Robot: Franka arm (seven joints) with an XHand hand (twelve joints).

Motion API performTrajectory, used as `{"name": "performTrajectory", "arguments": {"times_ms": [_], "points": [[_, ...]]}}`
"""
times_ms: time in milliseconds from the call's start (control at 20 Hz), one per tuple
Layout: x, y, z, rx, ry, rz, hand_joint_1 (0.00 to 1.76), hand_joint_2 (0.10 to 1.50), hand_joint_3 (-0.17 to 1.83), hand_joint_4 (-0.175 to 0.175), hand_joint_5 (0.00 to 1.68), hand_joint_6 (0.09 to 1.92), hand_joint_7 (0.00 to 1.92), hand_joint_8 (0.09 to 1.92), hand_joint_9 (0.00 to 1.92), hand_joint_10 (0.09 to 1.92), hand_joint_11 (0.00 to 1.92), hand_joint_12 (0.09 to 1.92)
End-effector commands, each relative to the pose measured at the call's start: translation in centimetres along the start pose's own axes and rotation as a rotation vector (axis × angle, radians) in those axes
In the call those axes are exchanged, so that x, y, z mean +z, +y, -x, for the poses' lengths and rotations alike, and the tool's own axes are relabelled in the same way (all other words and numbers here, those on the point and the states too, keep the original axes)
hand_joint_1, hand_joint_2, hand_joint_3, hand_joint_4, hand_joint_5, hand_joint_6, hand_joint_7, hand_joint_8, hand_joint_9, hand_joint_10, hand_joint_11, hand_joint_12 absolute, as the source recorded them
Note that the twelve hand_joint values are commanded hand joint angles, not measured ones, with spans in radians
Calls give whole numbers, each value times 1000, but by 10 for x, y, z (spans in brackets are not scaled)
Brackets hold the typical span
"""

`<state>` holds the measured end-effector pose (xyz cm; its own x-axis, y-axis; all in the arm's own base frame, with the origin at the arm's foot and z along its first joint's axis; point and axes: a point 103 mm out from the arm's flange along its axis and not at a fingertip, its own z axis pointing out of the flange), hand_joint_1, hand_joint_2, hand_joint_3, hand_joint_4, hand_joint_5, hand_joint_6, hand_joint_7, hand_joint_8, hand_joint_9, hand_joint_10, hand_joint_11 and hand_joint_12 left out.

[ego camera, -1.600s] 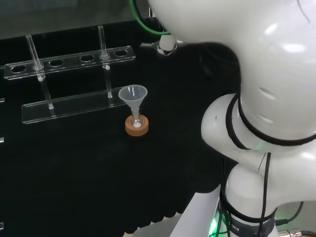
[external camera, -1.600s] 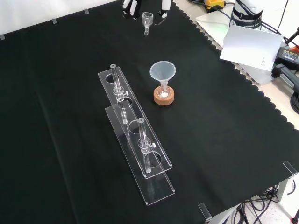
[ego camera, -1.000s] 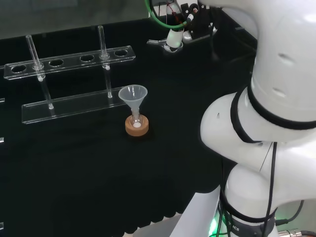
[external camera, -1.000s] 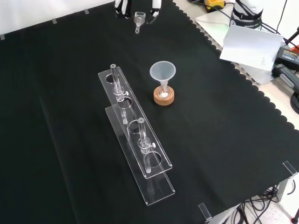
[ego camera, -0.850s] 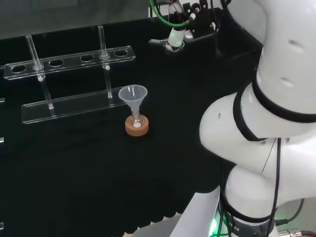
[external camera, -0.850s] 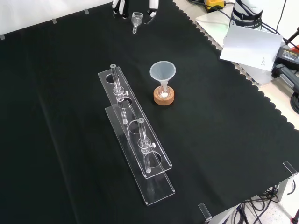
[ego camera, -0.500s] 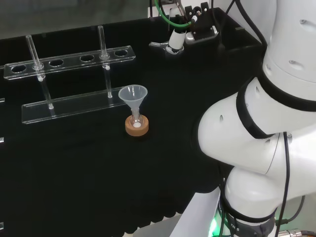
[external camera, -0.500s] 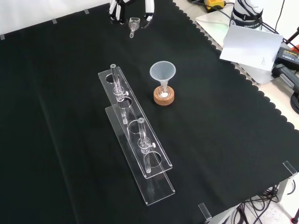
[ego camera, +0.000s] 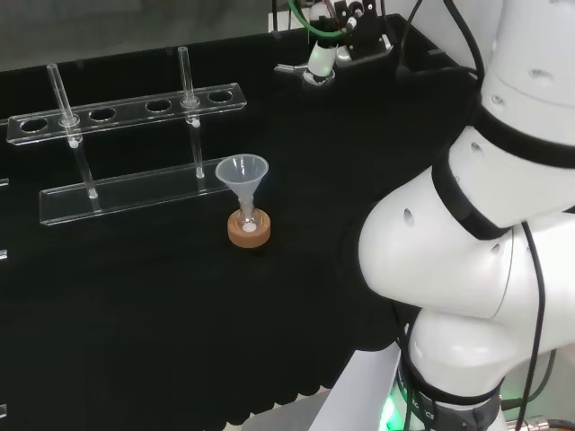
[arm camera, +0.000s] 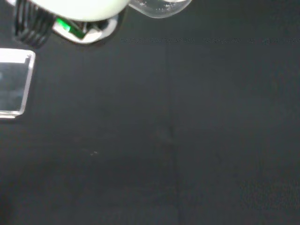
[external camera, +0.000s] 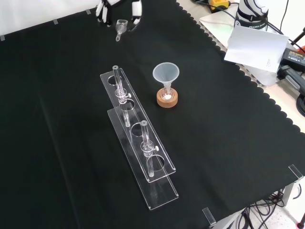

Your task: Put the weighing funnel back on the table.

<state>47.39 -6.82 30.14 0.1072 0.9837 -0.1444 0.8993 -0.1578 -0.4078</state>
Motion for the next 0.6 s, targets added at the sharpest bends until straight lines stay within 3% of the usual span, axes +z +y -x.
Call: {"name": "performTrajectory", "arguments": {"times_ms": [50,300,600], "points": [[65,93,43,88,-89,-122,1103,647,757,175,1175,891,571,655,842,390,755,1082],[78,107,48,86,-85,-142,1103,647,757,175,1175,892,571,656,841,390,755,1082],[102,122,42,82,-94,-120,1103,647,757,175,1174,893,571,657,841,391,756,1084]]}}
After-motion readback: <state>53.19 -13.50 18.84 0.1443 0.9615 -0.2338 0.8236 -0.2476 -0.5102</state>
